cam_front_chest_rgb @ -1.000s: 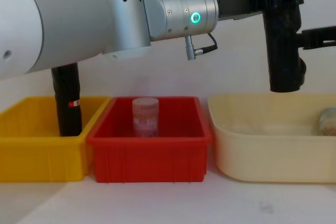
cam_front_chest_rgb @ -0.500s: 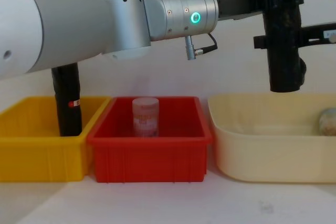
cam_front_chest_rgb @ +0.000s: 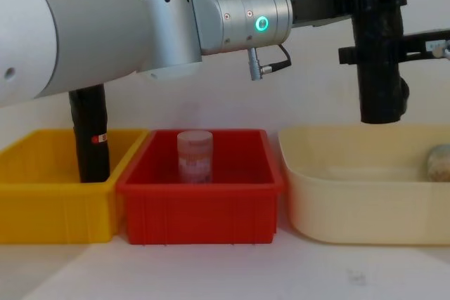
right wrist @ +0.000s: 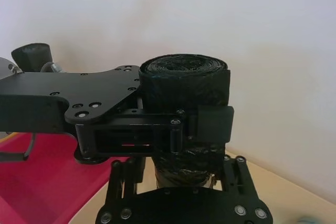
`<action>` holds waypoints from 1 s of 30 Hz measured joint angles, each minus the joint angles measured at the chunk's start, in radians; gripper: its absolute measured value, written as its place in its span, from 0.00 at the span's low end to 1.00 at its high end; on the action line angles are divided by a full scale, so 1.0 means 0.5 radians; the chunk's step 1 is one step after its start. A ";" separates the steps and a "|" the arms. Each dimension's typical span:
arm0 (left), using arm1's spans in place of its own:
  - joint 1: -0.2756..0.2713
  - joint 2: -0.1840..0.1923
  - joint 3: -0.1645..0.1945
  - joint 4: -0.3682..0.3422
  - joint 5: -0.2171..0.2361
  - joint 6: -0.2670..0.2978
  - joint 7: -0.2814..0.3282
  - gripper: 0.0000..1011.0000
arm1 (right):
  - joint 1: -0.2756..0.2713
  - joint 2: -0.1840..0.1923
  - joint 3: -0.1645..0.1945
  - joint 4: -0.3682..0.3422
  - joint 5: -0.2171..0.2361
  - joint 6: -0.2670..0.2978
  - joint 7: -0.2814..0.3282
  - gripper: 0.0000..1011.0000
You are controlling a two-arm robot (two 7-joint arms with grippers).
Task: Pick up the garbage bag with the one hand and transfer it to the other hand.
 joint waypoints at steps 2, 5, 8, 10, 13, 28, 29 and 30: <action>0.000 0.000 0.000 0.000 0.000 0.000 0.000 0.53 | 0.002 -0.001 -0.002 0.002 -0.001 -0.001 -0.001 0.66; 0.000 0.000 0.000 0.000 0.000 0.000 0.000 0.53 | 0.004 -0.003 -0.004 0.004 -0.003 -0.001 -0.001 0.56; 0.000 0.000 0.000 0.000 0.000 0.000 0.000 0.53 | 0.006 -0.004 -0.005 0.005 -0.004 -0.002 -0.002 0.51; 0.000 0.000 0.000 0.000 0.000 0.000 0.000 0.53 | 0.007 -0.004 -0.006 0.006 -0.004 -0.002 -0.003 0.51; 0.000 0.000 0.000 0.000 0.000 0.000 0.000 0.53 | 0.008 -0.005 -0.007 0.007 -0.005 -0.003 -0.003 0.51; 0.000 0.000 0.000 0.000 0.000 0.000 0.000 0.54 | 0.011 -0.007 -0.011 0.010 -0.007 -0.004 -0.003 0.51; 0.000 0.000 0.000 0.000 0.000 0.000 0.000 0.57 | 0.011 -0.008 -0.011 0.010 -0.007 -0.004 -0.002 0.51; 0.000 0.000 0.000 0.000 0.000 0.000 0.000 0.60 | 0.011 -0.008 -0.011 0.010 -0.007 -0.004 -0.002 0.51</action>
